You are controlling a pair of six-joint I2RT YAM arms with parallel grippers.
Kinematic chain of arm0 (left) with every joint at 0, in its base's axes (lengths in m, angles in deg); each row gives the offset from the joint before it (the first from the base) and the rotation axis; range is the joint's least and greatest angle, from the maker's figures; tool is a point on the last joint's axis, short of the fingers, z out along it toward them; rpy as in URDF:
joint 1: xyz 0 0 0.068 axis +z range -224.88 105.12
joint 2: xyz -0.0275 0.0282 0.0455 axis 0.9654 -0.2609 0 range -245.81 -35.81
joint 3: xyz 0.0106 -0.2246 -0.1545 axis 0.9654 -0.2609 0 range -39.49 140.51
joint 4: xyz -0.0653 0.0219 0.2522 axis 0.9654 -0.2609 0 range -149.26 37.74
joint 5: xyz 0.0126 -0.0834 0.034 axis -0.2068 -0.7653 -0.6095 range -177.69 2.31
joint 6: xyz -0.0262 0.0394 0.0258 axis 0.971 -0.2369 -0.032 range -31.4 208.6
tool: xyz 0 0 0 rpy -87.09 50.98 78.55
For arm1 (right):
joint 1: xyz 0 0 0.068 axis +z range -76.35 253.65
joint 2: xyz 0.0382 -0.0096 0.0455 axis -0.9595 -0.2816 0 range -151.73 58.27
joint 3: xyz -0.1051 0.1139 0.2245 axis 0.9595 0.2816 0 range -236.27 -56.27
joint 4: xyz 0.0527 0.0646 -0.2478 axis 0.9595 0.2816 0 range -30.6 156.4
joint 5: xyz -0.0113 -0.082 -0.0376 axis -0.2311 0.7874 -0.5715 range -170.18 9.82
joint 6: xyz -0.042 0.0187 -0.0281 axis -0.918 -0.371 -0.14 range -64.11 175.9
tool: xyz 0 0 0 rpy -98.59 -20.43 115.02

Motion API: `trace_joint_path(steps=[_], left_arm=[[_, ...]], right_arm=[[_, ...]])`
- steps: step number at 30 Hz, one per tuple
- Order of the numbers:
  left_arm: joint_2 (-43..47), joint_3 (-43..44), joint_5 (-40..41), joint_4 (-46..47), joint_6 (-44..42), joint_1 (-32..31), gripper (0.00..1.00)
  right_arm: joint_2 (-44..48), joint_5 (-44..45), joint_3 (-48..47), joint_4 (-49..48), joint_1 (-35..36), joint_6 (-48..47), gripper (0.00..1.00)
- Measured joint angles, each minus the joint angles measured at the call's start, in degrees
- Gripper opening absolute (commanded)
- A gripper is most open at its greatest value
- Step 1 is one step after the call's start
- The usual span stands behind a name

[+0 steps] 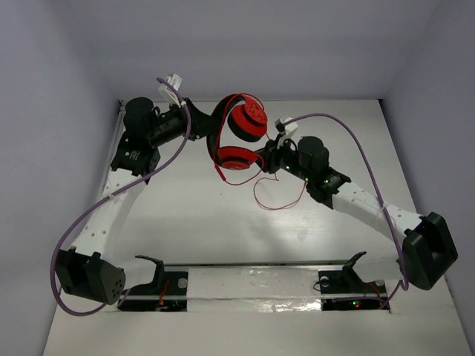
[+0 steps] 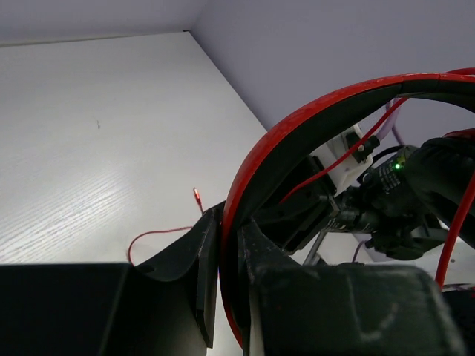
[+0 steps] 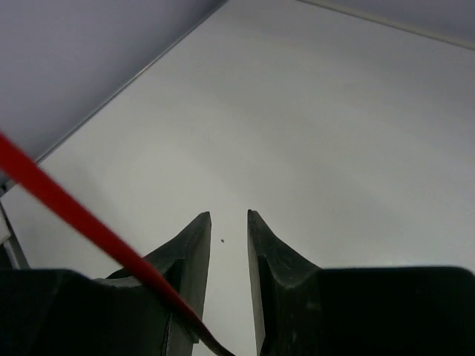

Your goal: Wrap the headphones

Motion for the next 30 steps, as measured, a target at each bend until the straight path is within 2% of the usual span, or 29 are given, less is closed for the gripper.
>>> trace_joint_path(steps=[6,11,16,22,25,30], left_arm=[[-1.05,2.03,-0.46,1.29,3.34,0.92,0.00],[-1.09,3.74,0.63,1.38,5.79,1.81,0.00],[-1.09,4.70,5.31,1.66,9.09,2.49,0.00],[-1.09,4.72,11.32,1.79,11.50,2.78,0.00],[-1.09,4.72,12.87,2.45,12.87,3.06,0.00],[-1.14,5.44,16.44,2.38,13.77,3.30,0.00]], right_arm=[[-3.98,-6.23,1.03,-8.57,-0.04,1.40,0.33],[-6.84,-9.73,4.04,-14.32,-0.04,3.76,0.40],[-9.88,-12.61,6.56,-19.02,-0.04,7.06,0.43],[-12.41,-16.35,9.55,-25.42,-0.04,11.91,0.36],[-14.62,-18.05,10.34,-27.76,-0.04,13.92,0.36],[-17.44,-20.06,10.73,-29.99,0.09,16.59,0.42]])
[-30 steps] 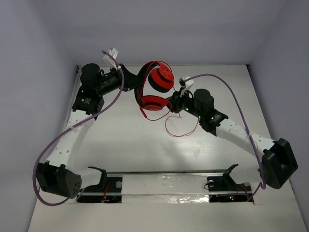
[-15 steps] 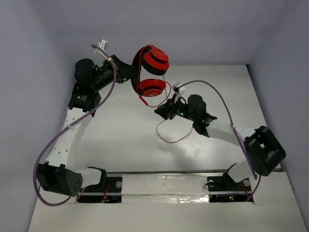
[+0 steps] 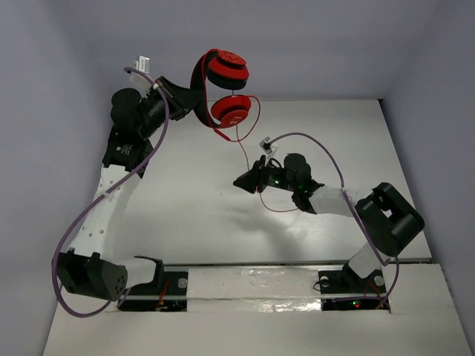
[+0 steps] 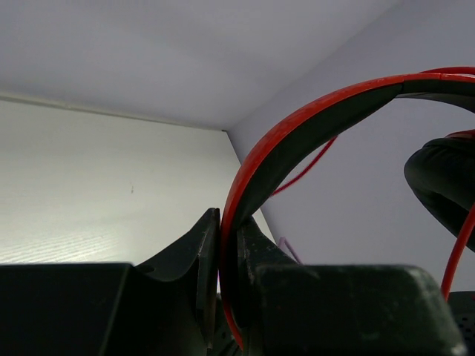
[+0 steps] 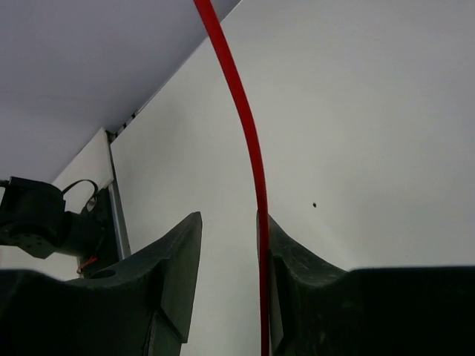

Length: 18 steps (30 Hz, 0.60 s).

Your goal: Wrap the headphones

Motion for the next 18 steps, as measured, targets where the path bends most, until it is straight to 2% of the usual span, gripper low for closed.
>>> trace_joint_path(steps=[2,5,6,7,10,13,18], left_arm=[[0.00,0.76,1.73,-0.20,-0.07,0.00,0.00],[0.00,2.19,4.76,-0.83,-0.74,0.13,0.00],[0.00,2.58,5.70,-1.20,-1.01,0.31,0.00],[0.00,2.82,6.64,-1.36,-1.38,0.46,0.00],[0.00,3.48,10.36,-2.91,-2.75,0.76,0.00],[0.00,3.52,14.80,-4.42,-4.37,0.83,0.00],[0.81,0.26,23.21,-4.83,-6.88,0.87,0.00]], right_arm=[[-0.13,-0.13,0.13,0.02,0.11,0.28,0.42],[-0.11,0.17,0.17,0.28,0.55,0.59,0.36],[0.02,0.63,0.24,0.63,0.81,0.66,0.32],[0.24,1.01,0.44,1.05,0.94,0.70,0.19],[1.73,2.10,1.22,3.54,1.68,0.83,0.02],[3.54,3.74,1.18,7.63,3.21,0.42,0.00],[7.56,8.63,-0.63,19.76,8.94,-1.84,0.00]])
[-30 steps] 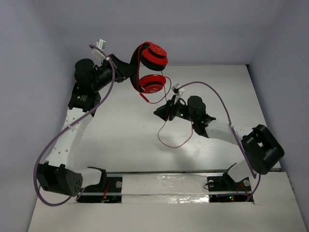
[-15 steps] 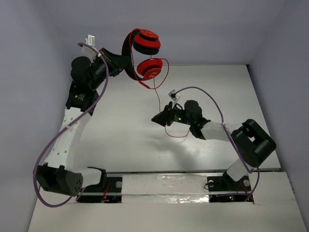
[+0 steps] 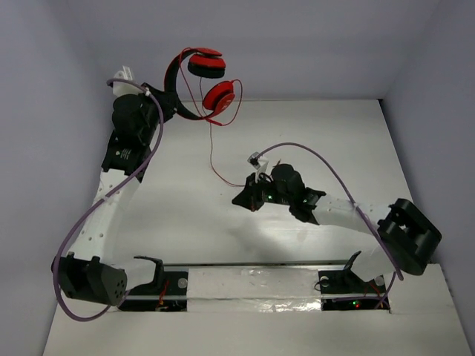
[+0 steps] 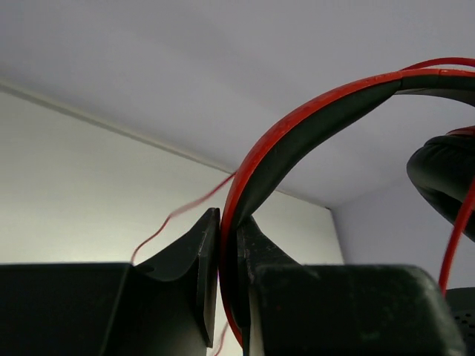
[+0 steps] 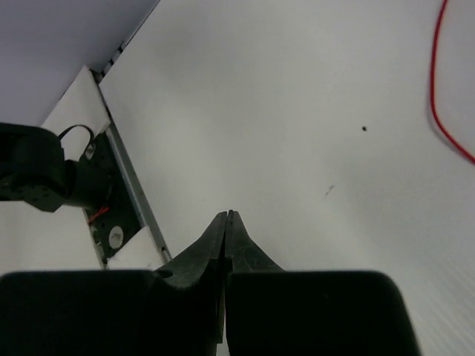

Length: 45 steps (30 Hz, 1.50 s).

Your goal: Wrap the headphones

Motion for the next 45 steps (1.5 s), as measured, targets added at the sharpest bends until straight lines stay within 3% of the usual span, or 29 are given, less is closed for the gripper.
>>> trace_joint_path(steps=[3,6,7,8,12,16,31,45], left_arm=[[2.12,-6.43,4.22,0.15,-0.66,0.39,0.00],[2.69,-9.57,4.94,-1.77,-0.76,0.94,0.00],[2.60,-9.57,4.83,-2.56,-0.92,0.96,0.00],[2.60,-9.57,4.59,-2.80,-1.05,0.96,0.00],[2.73,-7.19,2.86,-4.09,-1.53,0.96,0.00],[3.65,-4.76,1.27,-4.11,-2.03,0.96,0.00],[5.29,-3.80,-7.04,-4.96,-1.68,0.96,0.00],[11.26,-3.69,-13.07,-6.45,-1.09,0.96,0.00]], right_arm=[[3.98,2.25,-0.02,4.35,1.99,-0.94,0.00],[6.03,6.47,-0.04,4.68,2.25,-1.29,0.22],[5.95,8.00,-0.07,4.55,2.25,-1.42,0.40],[5.64,9.25,-0.07,4.35,2.25,-1.38,0.44],[0.68,9.97,-1.64,1.75,-1.42,-1.01,0.54],[-10.14,9.66,-9.57,-0.20,-5.81,-0.92,0.60],[-38.82,8.22,-33.79,-8.87,-7.04,5.03,0.62],[-43.56,13.18,-41.00,-9.05,-7.04,10.51,0.61]])
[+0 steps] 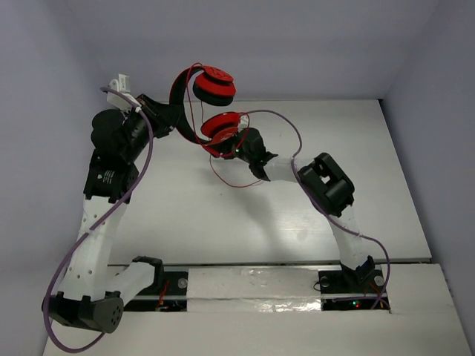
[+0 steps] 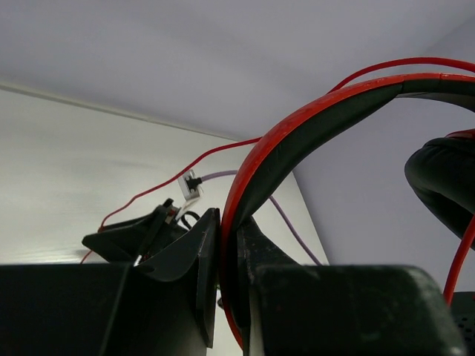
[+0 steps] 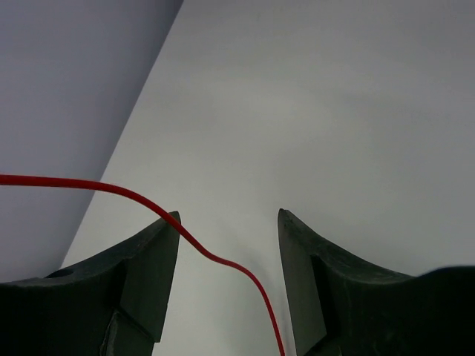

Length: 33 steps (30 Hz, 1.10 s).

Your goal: Wrap the headphones

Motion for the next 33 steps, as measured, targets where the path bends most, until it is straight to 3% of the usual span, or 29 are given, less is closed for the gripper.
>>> trace_joint_path(steps=[7,10,11,14,18,22,33], left_arm=[[1.38,0.00,-2.47,-0.59,0.02,0.00,0.00],[1.46,0.00,-2.97,-0.87,0.00,0.00,0.00],[1.46,0.00,-3.08,-0.92,0.02,0.00,0.00],[1.49,0.00,-3.10,-1.14,0.00,0.00,0.00],[1.46,0.00,-1.70,-1.31,-0.07,0.00,0.00],[0.68,0.63,2.19,-1.18,-0.48,-0.02,0.00],[-3.67,0.74,20.17,0.50,-3.23,0.00,0.00]], right_arm=[[-2.95,-2.19,-4.66,-2.56,0.00,2.69,0.57],[-4.35,-3.98,-5.29,-3.54,0.02,3.45,0.34],[-4.61,-4.37,-5.29,-3.69,0.02,3.89,0.20],[-4.90,-5.42,-5.16,-4.55,0.02,4.85,0.00],[-3.78,-6.38,-1.70,-8.04,0.07,5.46,0.00],[1.90,-6.14,8.85,-7.98,0.63,4.63,0.00],[29.46,0.24,29.35,2.16,8.22,-1.36,0.00]])
